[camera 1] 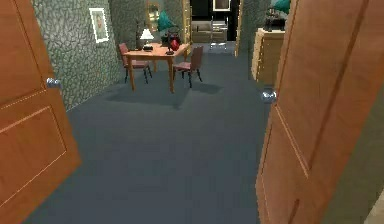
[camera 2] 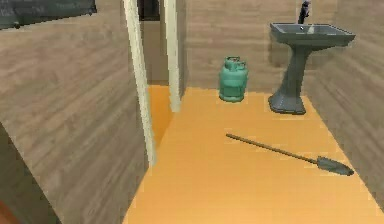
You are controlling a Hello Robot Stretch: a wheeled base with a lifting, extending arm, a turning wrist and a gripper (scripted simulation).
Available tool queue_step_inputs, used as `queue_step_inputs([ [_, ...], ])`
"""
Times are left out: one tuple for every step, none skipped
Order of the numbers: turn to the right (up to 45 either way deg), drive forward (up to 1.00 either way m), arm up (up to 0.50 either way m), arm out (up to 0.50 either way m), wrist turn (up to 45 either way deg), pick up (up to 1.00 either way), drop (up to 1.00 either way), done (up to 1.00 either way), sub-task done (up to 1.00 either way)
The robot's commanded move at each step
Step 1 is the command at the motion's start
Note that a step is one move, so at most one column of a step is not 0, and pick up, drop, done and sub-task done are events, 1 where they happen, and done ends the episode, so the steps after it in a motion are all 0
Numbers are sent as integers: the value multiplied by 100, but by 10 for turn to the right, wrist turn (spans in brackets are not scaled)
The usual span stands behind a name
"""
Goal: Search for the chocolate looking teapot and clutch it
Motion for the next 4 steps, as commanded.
queue_step_inputs([
  [0, 100, 0, 0, 0, 0, 0, 0, 0],
  [0, 20, 0, 0, 0, 0, 0, 0, 0],
  [90, 0, 0, 0, 0, 0, 0, 0, 0],
  [0, 55, 0, 0, 0, 0, 0, 0, 0],
])
